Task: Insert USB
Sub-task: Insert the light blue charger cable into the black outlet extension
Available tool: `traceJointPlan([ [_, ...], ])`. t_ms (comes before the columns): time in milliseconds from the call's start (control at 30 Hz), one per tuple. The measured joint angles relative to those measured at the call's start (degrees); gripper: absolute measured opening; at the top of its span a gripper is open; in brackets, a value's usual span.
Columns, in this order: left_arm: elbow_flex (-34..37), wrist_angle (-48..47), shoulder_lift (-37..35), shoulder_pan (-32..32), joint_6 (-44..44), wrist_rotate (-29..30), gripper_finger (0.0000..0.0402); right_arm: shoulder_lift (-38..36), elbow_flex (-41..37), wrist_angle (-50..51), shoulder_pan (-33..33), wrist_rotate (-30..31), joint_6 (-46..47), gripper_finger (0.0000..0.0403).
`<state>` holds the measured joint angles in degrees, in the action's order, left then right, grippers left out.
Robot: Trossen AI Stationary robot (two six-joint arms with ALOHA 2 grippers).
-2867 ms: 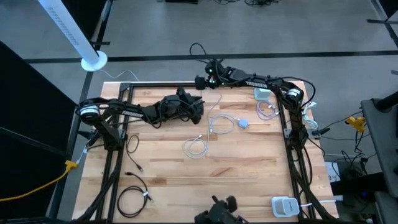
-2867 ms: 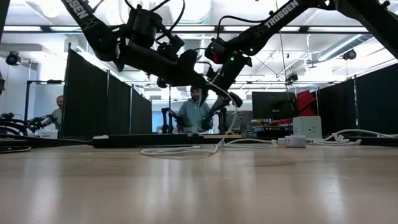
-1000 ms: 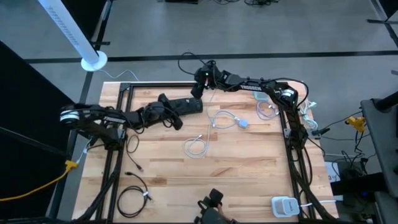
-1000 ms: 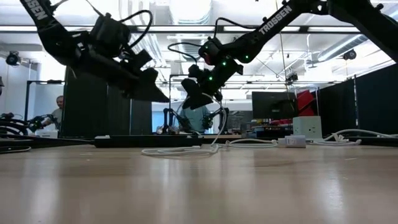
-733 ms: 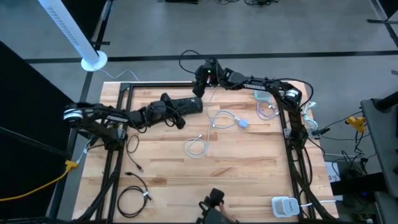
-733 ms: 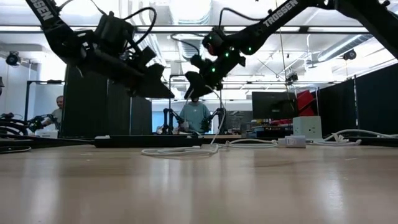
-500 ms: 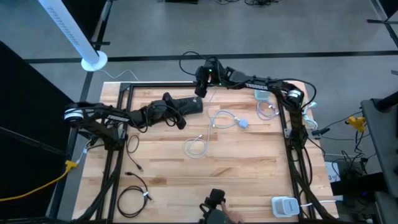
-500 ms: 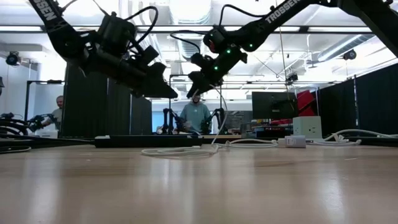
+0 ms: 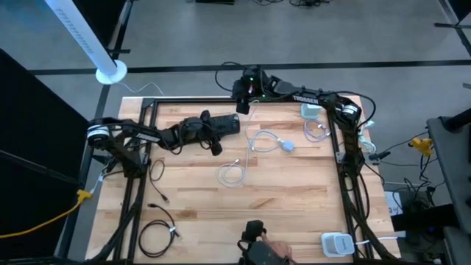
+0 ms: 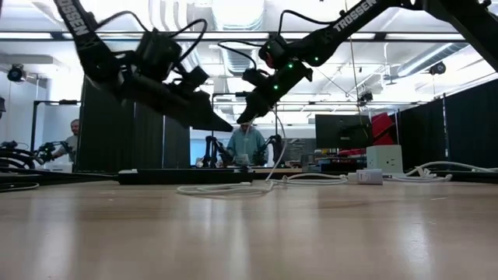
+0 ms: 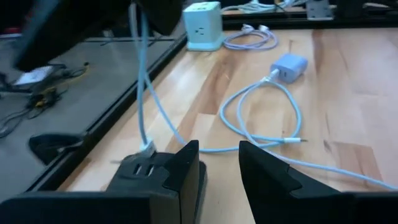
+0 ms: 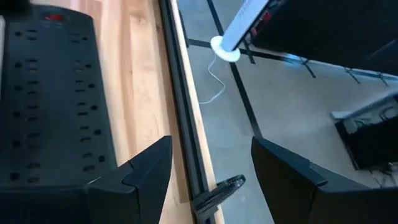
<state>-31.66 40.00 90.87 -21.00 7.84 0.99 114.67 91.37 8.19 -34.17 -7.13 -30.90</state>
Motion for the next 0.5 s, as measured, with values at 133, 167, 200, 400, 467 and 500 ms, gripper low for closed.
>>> traceJointPlan([
  [133,-3.4,-0.58,3.22,-2.93,0.92,-3.35,0.0103,0.44,0.0,-0.26,-0.11,-2.91,-0.12,0.0206],
  [167,-4.17,-0.66,3.9,-3.68,0.82,-5.31,0.0103,0.59,0.0,-0.05,-0.11,-2.98,-0.24,0.0205],
  [200,-5.02,-0.43,4.48,-4.42,0.85,-7.6,0.0103,0.78,0.0,0.08,-0.11,-2.99,-0.42,0.0204],
  [400,-7.22,-6.11,4.82,-8.47,6.32,-15.19,0.0103,1.6,0.0,-0.78,-0.56,-3.44,-1.31,0.0206],
  [467,-7.79,-7.4,5.39,-10.1,7.46,-15.56,0.0103,1.67,0.0,-1.07,-0.77,-3.86,-1.33,0.0205],
  [500,-8.27,-7.24,5.79,-10.98,7.63,-15.62,0.0103,1.71,0.0,-1.09,-0.79,-3.88,-1.54,0.0205],
])
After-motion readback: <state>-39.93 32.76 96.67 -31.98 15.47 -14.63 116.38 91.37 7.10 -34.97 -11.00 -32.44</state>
